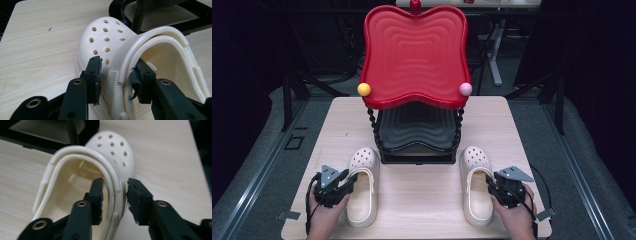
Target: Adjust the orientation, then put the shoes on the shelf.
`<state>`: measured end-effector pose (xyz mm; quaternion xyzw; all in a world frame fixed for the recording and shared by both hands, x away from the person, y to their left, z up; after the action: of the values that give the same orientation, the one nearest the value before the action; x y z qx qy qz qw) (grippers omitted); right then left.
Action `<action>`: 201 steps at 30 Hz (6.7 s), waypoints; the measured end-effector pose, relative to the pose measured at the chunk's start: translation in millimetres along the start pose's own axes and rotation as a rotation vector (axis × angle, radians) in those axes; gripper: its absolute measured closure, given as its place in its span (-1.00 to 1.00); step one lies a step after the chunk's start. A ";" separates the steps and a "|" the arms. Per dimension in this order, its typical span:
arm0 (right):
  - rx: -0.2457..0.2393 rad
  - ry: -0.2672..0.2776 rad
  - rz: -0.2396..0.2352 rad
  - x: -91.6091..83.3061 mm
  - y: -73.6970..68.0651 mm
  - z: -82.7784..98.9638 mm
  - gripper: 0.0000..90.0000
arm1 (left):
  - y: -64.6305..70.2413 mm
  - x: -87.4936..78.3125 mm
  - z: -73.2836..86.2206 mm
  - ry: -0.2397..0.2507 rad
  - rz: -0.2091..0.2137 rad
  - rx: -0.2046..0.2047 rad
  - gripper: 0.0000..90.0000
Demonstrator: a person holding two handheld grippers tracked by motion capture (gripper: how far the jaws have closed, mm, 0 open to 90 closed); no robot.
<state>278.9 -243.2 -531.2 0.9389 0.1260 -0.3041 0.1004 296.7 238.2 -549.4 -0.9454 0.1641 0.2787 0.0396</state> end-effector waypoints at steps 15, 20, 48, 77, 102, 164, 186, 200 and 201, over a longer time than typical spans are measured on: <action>-0.160 -0.003 0.037 3.4 -3.6 0.2 0.63 | 7.6 -1.3 -3.7 0.010 -0.020 0.073 0.46; -0.127 -0.007 0.025 2.4 -3.0 -1.7 0.66 | 7.5 -1.2 -4.9 -0.009 -0.039 0.101 0.56; -0.072 0.090 0.024 -45.0 -21.6 -28.9 0.69 | 3.7 -38.9 -23.6 0.019 0.052 0.088 0.68; -0.140 0.194 -0.061 -85.1 -57.9 -55.6 0.69 | 58.8 -69.0 -62.9 0.112 0.194 0.173 0.69; -0.139 0.233 -0.092 -44.6 -85.2 -93.8 0.69 | 87.4 -36.7 -99.3 0.132 0.180 0.246 0.69; -0.109 0.298 -0.018 40.1 -98.4 -155.8 0.53 | 92.4 49.1 -155.5 0.248 0.032 0.237 0.63; -0.011 0.279 -0.058 40.3 -93.5 -158.2 0.52 | 92.8 48.8 -156.6 0.256 0.061 0.283 0.53; -0.076 0.299 -0.061 40.7 -96.6 -156.5 0.36 | 87.8 51.1 -153.3 0.256 0.117 0.200 0.16; -0.082 0.293 -0.061 39.4 -96.1 -156.5 0.35 | 87.7 51.0 -153.1 0.255 0.121 0.195 0.15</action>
<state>366.6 -103.7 -441.0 0.9641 0.1803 -0.1612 0.1099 386.6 115.4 -446.7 -0.9532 0.2508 0.1410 0.0932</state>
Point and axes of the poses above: each handheld gripper's, and its own axes: x roughly forward along the jaws, z roughly out of its underside, y roughly to its right, the point moved 2 cm from there along x, roughly forward along the jaws, and after that the axes turned 3 degrees about -x, right-handed, at the moved point
